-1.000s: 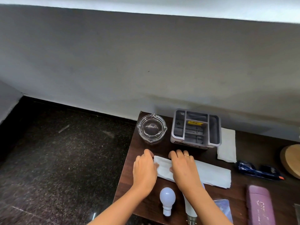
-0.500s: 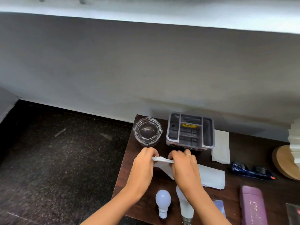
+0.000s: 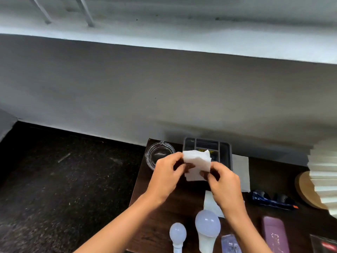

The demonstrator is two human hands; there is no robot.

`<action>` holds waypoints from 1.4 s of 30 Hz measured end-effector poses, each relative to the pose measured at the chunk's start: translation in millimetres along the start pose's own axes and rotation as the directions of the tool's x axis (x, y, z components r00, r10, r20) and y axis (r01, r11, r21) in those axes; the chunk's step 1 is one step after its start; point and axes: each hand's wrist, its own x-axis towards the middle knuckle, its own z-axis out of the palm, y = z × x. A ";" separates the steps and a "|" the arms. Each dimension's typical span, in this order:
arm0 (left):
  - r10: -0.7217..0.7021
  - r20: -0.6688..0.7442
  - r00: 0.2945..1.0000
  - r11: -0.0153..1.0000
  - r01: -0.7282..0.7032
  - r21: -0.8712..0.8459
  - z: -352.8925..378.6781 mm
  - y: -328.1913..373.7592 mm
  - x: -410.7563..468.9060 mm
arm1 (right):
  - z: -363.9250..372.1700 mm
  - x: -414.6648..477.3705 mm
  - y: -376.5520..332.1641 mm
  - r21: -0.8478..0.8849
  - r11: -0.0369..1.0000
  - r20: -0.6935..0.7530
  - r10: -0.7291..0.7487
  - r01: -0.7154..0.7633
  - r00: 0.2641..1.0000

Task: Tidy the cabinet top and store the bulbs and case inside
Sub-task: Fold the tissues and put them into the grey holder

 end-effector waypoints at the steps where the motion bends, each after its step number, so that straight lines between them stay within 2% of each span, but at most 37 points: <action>1: 0.021 -0.011 1.000 1.000 -0.021 0.005 1.7 5.0 6.8 | -5.5 4.6 -1.5 -0.010 1.000 -0.020 -0.015 0.015 1.000; 6: 0.107 -0.082 0.991 0.994 -0.107 -0.005 10.3 26.7 41.1 | -26.7 34.6 -11.8 0.004 0.999 -0.117 -0.039 0.039 0.992; 10: 0.099 -0.119 0.988 0.995 -0.101 -0.012 16.2 31.0 61.4 | -32.4 59.7 -10.7 0.016 0.999 -0.163 -0.033 0.036 0.986; 22: 0.136 -0.160 0.978 0.990 -0.139 -0.006 36.7 14.0 80.4 | -23.2 82.3 9.9 0.048 0.998 -0.129 0.057 -0.052 0.990; 28: 0.137 -0.107 0.985 0.990 -0.139 -0.019 38.0 11.5 81.8 | -24.8 79.4 16.0 -0.003 1.000 -0.177 -0.002 0.001 0.984; 32: 0.144 -0.049 0.988 0.989 -0.142 0.037 39.1 12.8 79.0 | -25.8 82.0 21.4 -0.015 1.000 -0.168 -0.001 -0.002 0.986; 37: 0.141 -0.063 0.988 0.983 -0.132 0.129 37.5 4.7 74.4 | -26.4 82.2 18.3 -0.009 0.999 -0.077 -0.032 0.031 0.997; 42: 0.184 -0.101 0.978 0.968 -0.162 0.189 35.7 -1.6 68.9 | -27.2 78.9 17.3 -0.059 0.993 -0.079 -0.103 0.098 0.992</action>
